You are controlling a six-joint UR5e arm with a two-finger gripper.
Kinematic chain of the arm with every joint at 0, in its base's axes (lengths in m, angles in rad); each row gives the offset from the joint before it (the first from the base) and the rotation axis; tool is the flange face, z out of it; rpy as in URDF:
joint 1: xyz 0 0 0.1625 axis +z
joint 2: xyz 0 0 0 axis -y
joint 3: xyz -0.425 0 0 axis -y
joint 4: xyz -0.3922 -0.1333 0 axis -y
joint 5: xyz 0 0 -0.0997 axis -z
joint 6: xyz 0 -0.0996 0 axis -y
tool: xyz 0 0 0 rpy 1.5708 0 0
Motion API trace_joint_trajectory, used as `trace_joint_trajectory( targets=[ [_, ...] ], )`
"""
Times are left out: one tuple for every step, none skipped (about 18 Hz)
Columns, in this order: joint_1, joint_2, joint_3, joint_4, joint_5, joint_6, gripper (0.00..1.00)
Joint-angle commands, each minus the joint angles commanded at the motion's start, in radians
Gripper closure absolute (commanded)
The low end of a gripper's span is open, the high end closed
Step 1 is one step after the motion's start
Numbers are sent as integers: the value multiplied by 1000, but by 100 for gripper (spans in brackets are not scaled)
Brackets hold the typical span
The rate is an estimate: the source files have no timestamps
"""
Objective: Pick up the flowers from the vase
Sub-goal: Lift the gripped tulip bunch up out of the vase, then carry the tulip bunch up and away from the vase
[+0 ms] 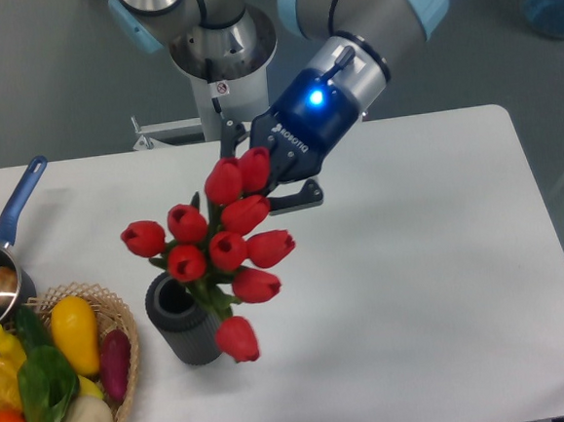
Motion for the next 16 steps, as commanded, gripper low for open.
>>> trace_joint_trajectory(
  targets=[
    [14, 0, 2, 0, 2, 0, 100],
    [28, 0, 3, 0, 2, 3, 100],
    [35, -3, 5, 2, 2, 8, 100],
    [46, -6, 5, 2, 3, 11, 100],
    [60, -12, 3, 2, 3, 12, 100],
    [67, -20, 2, 3, 3, 20, 100],
    [75, -26, -5, 2, 3, 44, 100],
    [86, -34, -11, 2, 3, 75, 100],
    [89, -44, -15, 0, 5, 104, 98],
    [97, -49, -15, 0, 12, 116, 98],
    [118, -51, -17, -2, 21, 118, 99],
    [132, -55, -17, -3, 38, 118, 99],
    [135, -66, -15, -2, 57, 118, 100],
    [137, -71, -6, -2, 76, 118, 100],
    [137, -78, 1, -2, 104, 121, 100],
    [135, -95, 14, -2, 132, 133, 100]
  ],
)
